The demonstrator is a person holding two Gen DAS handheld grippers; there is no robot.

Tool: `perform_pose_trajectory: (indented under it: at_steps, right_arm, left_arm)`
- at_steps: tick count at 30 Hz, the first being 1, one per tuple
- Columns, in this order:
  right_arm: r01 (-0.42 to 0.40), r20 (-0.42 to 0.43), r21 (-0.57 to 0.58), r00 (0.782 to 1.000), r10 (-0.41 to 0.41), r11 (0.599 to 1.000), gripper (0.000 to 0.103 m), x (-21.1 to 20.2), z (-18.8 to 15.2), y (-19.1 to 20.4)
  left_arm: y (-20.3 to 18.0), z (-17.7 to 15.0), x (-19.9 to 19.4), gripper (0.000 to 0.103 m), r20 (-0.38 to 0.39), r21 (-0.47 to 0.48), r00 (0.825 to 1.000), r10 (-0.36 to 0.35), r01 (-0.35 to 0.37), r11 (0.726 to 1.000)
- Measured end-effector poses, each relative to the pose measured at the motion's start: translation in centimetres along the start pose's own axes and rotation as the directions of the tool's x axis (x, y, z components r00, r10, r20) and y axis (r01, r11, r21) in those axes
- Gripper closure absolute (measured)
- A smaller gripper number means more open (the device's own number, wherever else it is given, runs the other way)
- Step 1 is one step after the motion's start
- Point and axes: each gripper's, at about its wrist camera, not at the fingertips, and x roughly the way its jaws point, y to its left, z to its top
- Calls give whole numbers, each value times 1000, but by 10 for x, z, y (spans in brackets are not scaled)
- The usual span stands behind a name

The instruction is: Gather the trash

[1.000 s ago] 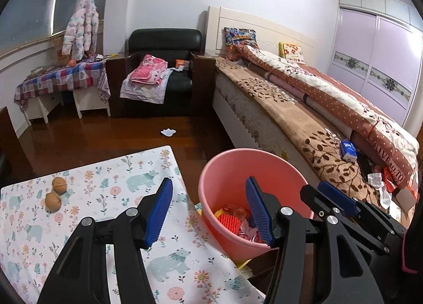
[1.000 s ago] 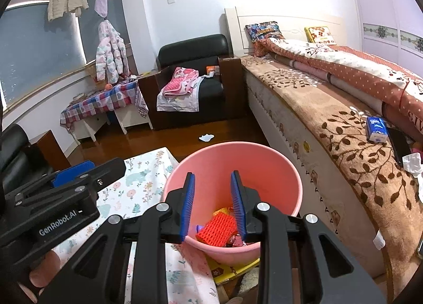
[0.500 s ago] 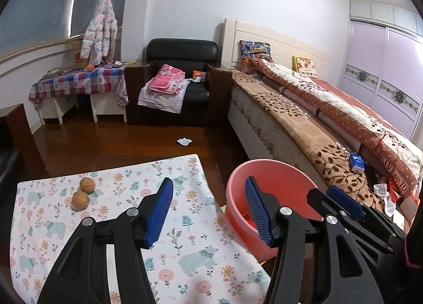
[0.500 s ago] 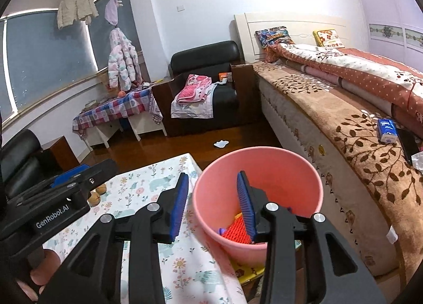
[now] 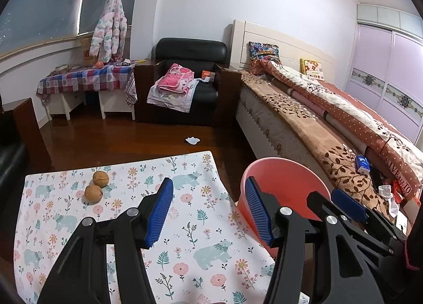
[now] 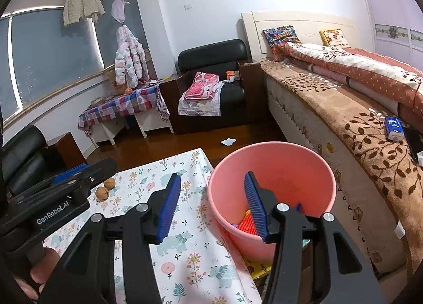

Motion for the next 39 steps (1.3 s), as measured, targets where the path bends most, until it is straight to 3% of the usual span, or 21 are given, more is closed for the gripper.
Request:
perform_pose_trajectory:
  at_steps: [13,39]
  right_arm:
    - [1,8,-12,1000,-1,1000,46,-1,-1,4]
    - [12,4,-65,1000,-12,998,45,0,1,25]
  left_arm:
    - [3,-4,6,47,-21,-10,1000,0,0,1000]
    - [18,-12,15,47,-50,-39,999,8,-10,999]
